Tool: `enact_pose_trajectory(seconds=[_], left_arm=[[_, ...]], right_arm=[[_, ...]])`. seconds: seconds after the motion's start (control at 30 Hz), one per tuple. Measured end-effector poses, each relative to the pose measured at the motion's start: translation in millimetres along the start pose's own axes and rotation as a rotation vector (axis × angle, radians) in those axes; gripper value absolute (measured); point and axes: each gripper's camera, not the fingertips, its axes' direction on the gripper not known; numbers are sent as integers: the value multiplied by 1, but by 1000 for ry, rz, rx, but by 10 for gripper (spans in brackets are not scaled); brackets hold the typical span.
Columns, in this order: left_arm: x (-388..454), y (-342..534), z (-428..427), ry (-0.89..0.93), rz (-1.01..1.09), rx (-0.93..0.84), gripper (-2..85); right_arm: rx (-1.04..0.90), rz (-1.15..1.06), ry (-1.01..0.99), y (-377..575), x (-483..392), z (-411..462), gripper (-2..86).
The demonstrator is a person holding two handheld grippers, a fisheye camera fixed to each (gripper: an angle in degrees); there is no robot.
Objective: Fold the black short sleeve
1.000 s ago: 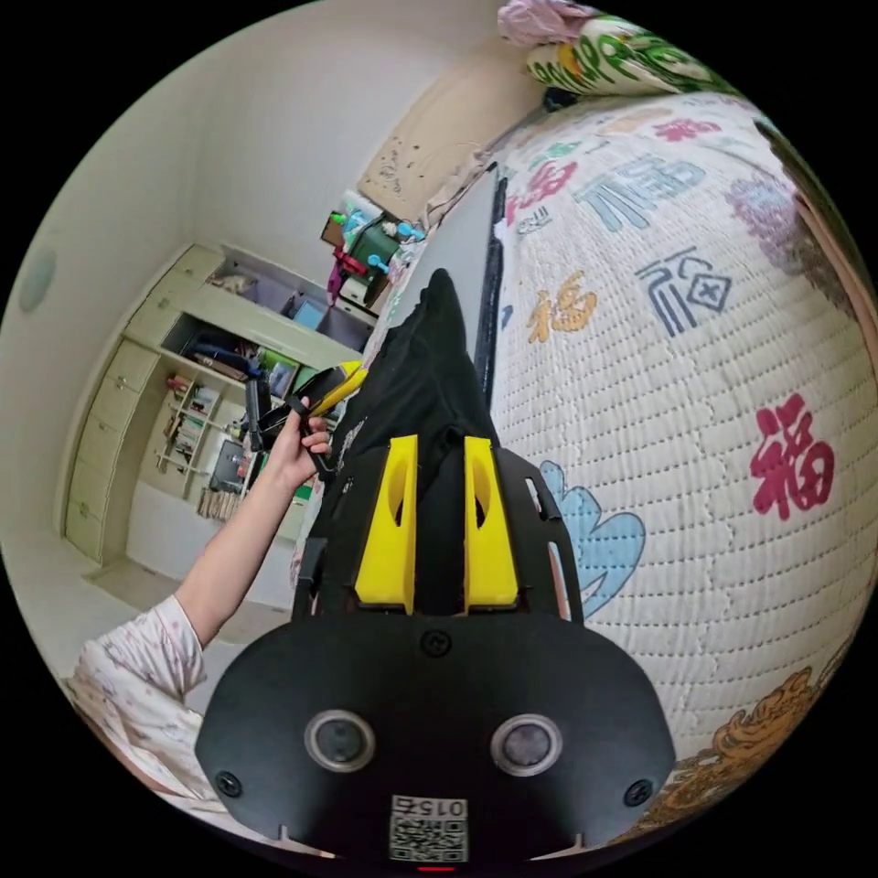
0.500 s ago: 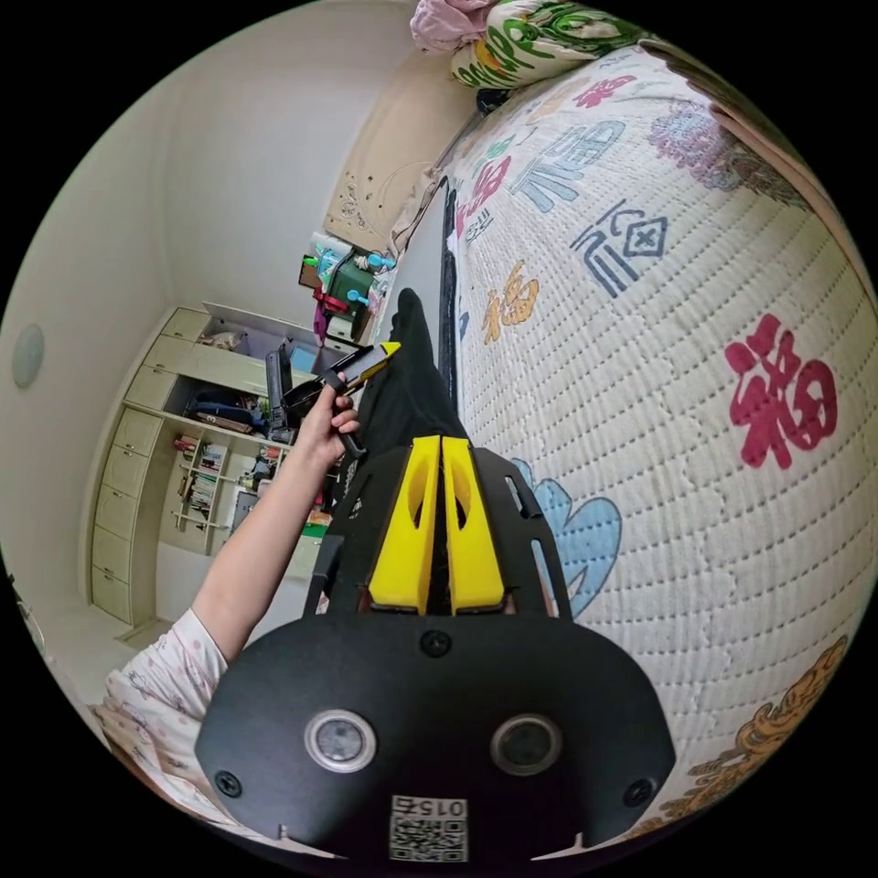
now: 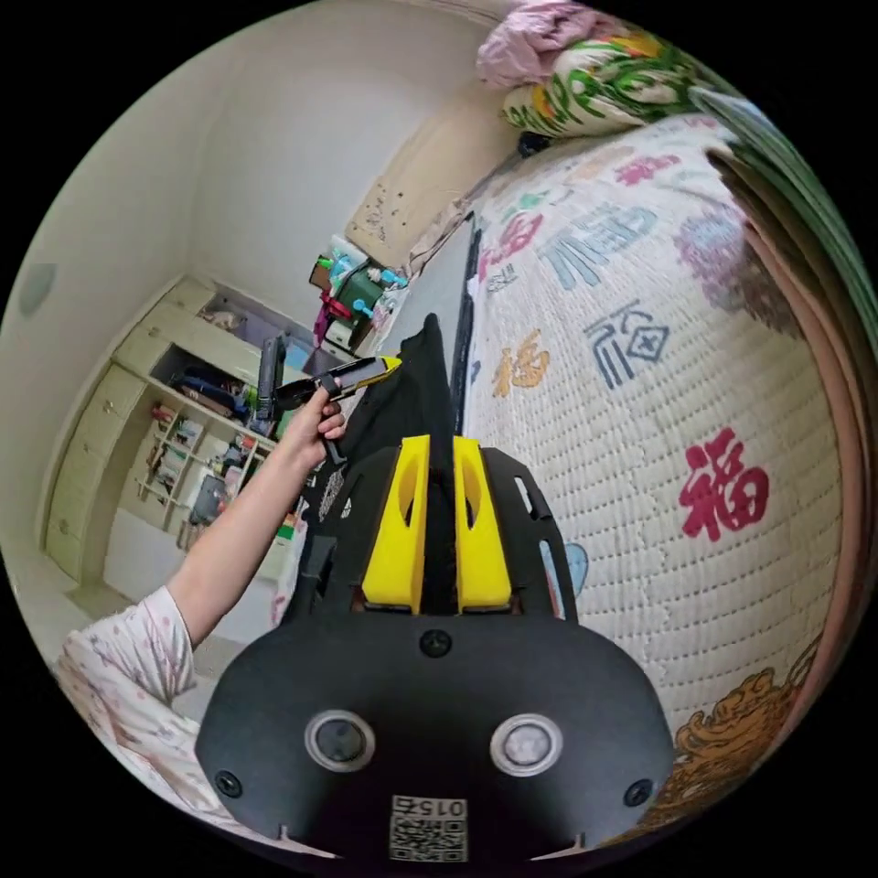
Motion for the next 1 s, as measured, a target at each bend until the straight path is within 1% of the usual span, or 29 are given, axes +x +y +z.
enact_pose_trajectory(seconds=[0.07,0.13,0.17,0.23,0.3,0.37,0.43,0.47,0.5,0.57,0.7,0.8,0.87,0.9,0.93,1.0], left_arm=[[19,47,-16,218,60,25,56],[44,86,-19,360,126,-6,56],[64,112,-18,382,182,-15,54],[87,146,-11,364,241,-39,50],[99,172,3,309,257,-78,46],[101,201,22,178,210,-82,31],[107,219,37,157,204,-91,20],[114,231,49,105,226,-120,15],[116,238,50,97,231,-85,14],[117,259,62,82,178,-50,11],[122,286,82,73,130,-22,12],[123,314,92,104,128,-70,13],[102,358,80,219,71,-10,18],[92,371,75,243,44,16,20],[69,402,61,278,-31,75,25],[26,454,35,286,-178,182,36]], right_arm=[[-56,-101,96,10,-7,25,71],[-93,-170,156,20,-9,45,75],[-115,-200,188,28,-8,58,76],[-127,-214,210,40,-3,73,71],[-134,-226,229,49,2,87,62],[-139,-240,252,63,9,103,48],[-129,-245,278,74,14,113,34],[-126,-252,296,81,18,120,30],[-127,-256,306,85,20,125,27],[-125,-278,343,100,26,141,25],[-110,-303,393,123,34,156,34],[-100,-329,467,149,37,158,37],[-92,-384,500,177,32,153,31],[-85,-406,502,183,29,151,30],[-64,-451,503,196,22,150,27],[-31,-484,502,210,13,151,23]])
